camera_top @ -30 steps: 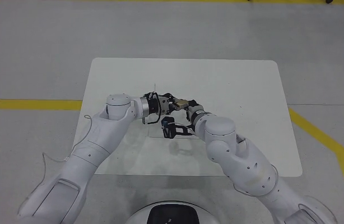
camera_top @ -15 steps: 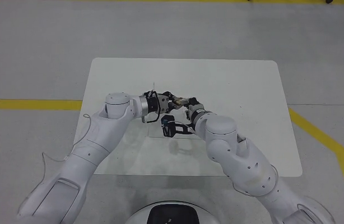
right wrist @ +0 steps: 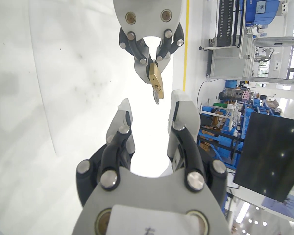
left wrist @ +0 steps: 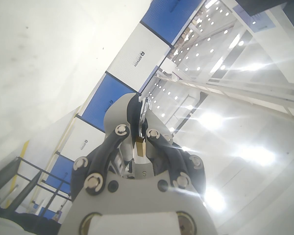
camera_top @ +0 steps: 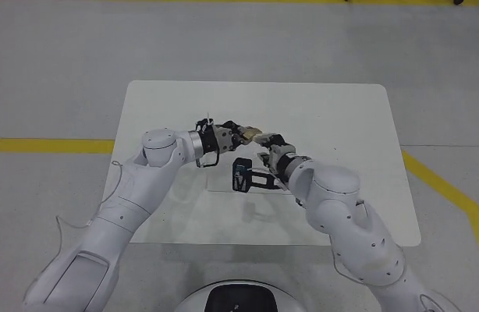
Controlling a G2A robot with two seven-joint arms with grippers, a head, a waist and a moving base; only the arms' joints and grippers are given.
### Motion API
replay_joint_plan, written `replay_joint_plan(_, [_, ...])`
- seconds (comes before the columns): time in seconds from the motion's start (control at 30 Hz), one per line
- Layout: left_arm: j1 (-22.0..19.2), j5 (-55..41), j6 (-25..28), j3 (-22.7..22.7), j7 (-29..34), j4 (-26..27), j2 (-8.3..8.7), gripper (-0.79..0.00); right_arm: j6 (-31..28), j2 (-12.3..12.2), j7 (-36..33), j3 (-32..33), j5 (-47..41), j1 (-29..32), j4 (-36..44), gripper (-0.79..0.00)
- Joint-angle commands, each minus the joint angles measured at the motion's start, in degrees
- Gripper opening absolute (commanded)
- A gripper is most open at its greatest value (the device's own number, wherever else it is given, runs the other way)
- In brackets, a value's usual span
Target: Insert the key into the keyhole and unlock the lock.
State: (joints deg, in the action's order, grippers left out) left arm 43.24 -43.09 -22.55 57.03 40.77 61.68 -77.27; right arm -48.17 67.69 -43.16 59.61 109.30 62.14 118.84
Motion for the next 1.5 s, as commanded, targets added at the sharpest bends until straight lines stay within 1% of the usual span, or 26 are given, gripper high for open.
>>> replay_joint_plan(0.0, [0.49,-0.15,2.89,0.6,1.21,-0.14,0.09,-0.785,0.8,-0.41,4.23,3.17,-1.76,1.67,0.74,-0.533])
replay_joint_plan(0.03, [0.6,-0.23,3.84,0.9,1.7,-0.31,0.13,-0.785,1.18,-0.59,6.19,4.6,-2.66,2.5,1.05,-0.6])
replay_joint_plan(0.1, [0.75,0.22,6.11,1.34,2.53,-0.41,0.23,-0.785,1.44,-0.96,10.57,7.49,-5.33,4.24,1.22,-0.785])
replay_joint_plan(0.2, [0.96,1.1,9.34,1.83,4.3,-0.71,0.37,-0.785,-0.36,-1.52,15.75,11.27,-8.91,6.29,0.29,-0.785])
replay_joint_plan(0.23, [1.04,1.51,10.78,2.02,4.78,-0.75,0.42,-0.785,-1.26,-1.68,17.03,12.08,-9.9,6.75,-0.21,-0.785])
replay_joint_plan(0.33, [1.21,2.6,12.82,2.25,5.34,-0.74,0.51,-0.785,-3.2,-1.99,19.65,13.54,-12.15,7.3,-1.81,-0.785])
replay_joint_plan(0.5, [2.3,6.72,16.2,2.87,5.33,2.56,1.03,-0.785,-5.41,-2.24,21.41,13.9,-14.99,6.71,-3.52,-0.785])
replay_joint_plan(0.6, [3.28,8.84,17.49,3.42,5.62,4.71,1.41,-0.785,-7.54,-2.4,21.37,13.31,-15.16,5.64,-4.32,-0.785])
replay_joint_plan(0.83, [5.56,13.32,20.63,3.81,6.16,8.79,2.0,-0.785,-8.79,-2.51,21.33,11.63,-16.54,3.76,-6.0,-0.785])
replay_joint_plan(0.97, [6.42,15.1,21.26,3.93,7.8,9.81,2.32,-0.785,-8.86,-2.58,21.14,10.97,-17.03,2.84,-7.05,-0.785])
replay_joint_plan(1.17, [7.53,15.87,21.77,4.29,8.41,10.98,2.58,-0.785,-9.3,-2.74,20.54,10.05,-17.26,1.81,-7.61,-0.785])
replay_joint_plan(1.33, [8.36,14.93,22.02,4.84,7.84,11.5,2.63,-0.785,-9.62,-2.92,20.47,9.59,-17.59,1.38,-7.53,-0.785])
replay_joint_plan(1.4, [8.69,13.21,21.75,5.41,6.93,11.16,2.57,-0.785,-9.69,-3.0,21.9,9.75,-18.94,1.63,-7.41,-0.782])
replay_joint_plan(1.43, [8.96,11.01,21.47,5.73,6.9,10.98,2.46,-0.785,-9.74,-3.04,23.79,10.29,-20.83,1.9,-7.68,-0.453])
replay_joint_plan(1.47, [9.18,8.22,20.46,5.96,7.57,10.69,2.33,-0.785,-9.74,-3.12,25.82,11.24,-22.9,2.22,-8.04,0.0])
